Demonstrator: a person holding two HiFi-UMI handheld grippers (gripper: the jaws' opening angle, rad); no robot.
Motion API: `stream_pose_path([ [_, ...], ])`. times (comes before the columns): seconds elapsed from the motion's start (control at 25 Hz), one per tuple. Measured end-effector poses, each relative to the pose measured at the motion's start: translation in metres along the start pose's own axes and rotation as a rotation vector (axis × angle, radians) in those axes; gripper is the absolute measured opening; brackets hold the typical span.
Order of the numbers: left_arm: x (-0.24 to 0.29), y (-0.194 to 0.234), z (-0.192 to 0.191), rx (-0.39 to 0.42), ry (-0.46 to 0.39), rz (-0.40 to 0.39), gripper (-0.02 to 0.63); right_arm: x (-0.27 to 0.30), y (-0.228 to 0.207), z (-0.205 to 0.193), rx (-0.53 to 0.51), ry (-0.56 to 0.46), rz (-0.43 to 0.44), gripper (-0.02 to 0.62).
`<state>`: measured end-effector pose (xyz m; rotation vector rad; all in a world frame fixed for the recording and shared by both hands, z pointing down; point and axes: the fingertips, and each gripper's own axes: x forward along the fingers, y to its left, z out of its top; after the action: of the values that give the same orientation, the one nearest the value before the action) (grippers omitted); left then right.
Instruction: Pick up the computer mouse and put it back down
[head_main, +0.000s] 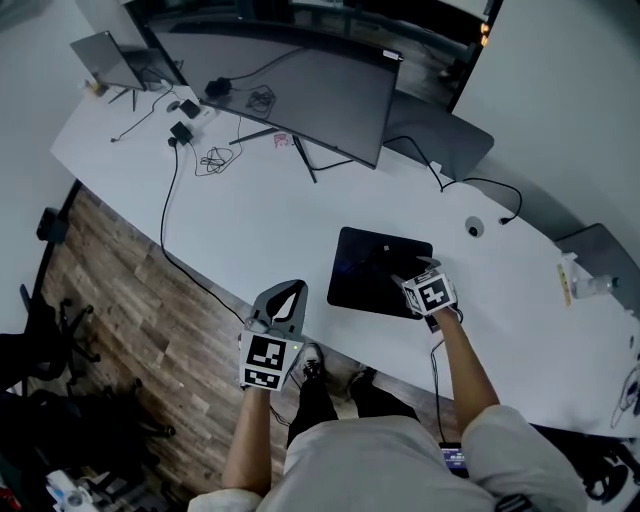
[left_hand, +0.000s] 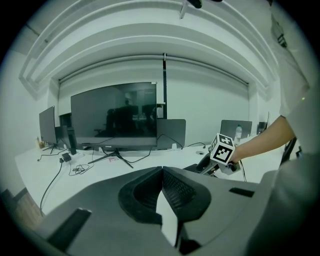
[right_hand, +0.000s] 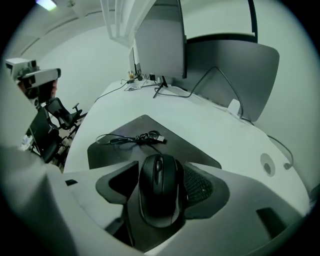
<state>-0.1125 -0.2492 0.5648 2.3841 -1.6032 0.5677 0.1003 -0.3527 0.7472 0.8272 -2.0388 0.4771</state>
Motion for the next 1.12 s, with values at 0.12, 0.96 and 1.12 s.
stream_pose_path([
  [0.12, 0.001, 0.001, 0.017, 0.028, -0.030, -0.021, 0.017, -0.031, -0.004, 0.019, 0.000, -0.052, 0.023, 0.296],
  [0.96, -0.047, -0.001, 0.221, 0.216, -0.412, -0.098, 0.017, -0.381, -0.001, 0.152, -0.061, -0.721, -0.433, 0.014],
  [1.12, -0.066, -0.009, 0.245, 0.246, -0.463, -0.098, 0.017, -0.409, 0.020, 0.154, -0.087, -0.756, -0.433, 0.012],
])
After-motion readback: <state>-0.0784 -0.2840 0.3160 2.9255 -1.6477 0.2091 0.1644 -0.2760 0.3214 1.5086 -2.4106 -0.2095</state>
